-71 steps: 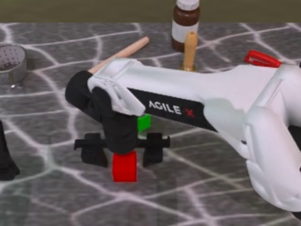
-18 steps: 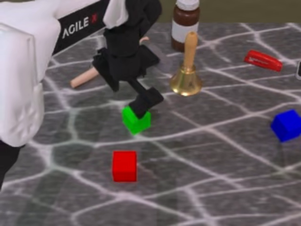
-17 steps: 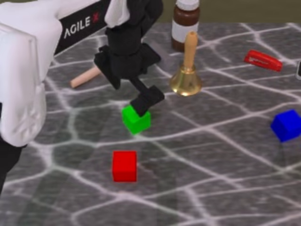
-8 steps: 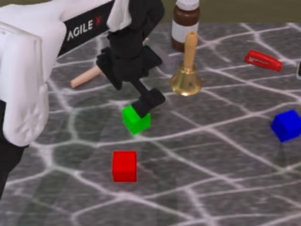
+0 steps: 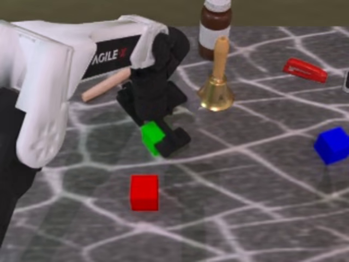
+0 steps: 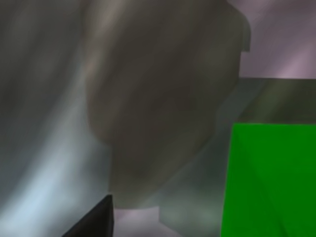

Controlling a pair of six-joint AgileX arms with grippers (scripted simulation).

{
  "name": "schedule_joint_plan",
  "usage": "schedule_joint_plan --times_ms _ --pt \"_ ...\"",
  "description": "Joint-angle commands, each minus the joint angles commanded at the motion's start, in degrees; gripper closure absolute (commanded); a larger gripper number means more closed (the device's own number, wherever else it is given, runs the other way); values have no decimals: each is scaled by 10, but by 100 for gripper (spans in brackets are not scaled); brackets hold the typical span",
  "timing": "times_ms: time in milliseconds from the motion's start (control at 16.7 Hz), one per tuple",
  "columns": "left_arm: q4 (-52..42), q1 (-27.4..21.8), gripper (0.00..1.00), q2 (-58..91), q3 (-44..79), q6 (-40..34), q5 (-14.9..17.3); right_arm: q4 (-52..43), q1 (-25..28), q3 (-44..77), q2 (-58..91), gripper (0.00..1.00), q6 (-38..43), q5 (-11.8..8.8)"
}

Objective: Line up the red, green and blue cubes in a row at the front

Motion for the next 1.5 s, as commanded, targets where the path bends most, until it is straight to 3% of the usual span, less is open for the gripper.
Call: schedule_joint_plan --times_ms 180,960,1500 --pt "0 0 0 0 0 0 0 0 0 0 0 0 0 0" --pt "0 0 98 0 0 0 0 0 0 0 0 0 0 0" --pt "-1 1 100 -4 0 0 1 0 0 0 0 0 0 0"
